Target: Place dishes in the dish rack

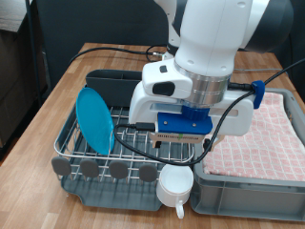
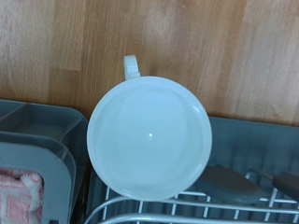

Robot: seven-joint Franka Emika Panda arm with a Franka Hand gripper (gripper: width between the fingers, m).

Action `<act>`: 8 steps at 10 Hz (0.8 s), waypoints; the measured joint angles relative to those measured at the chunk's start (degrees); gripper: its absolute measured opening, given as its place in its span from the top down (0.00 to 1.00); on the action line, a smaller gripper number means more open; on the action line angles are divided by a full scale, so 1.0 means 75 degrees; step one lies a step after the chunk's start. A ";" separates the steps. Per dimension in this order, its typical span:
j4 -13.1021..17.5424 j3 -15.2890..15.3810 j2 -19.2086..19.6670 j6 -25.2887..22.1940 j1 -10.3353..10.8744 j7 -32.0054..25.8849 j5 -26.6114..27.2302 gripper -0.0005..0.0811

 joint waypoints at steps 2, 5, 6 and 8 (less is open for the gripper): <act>0.0115 -0.0032 -0.0254 -0.0324 0.0041 0.0000 -0.0160 0.01; 0.0238 -0.0037 -0.0592 -0.0669 0.0085 0.0000 -0.0283 0.01; 0.0255 -0.0037 -0.0676 -0.0722 0.0106 0.0000 -0.0316 0.01; 0.0266 -0.0039 -0.0796 -0.0727 0.0164 0.0017 -0.0425 0.01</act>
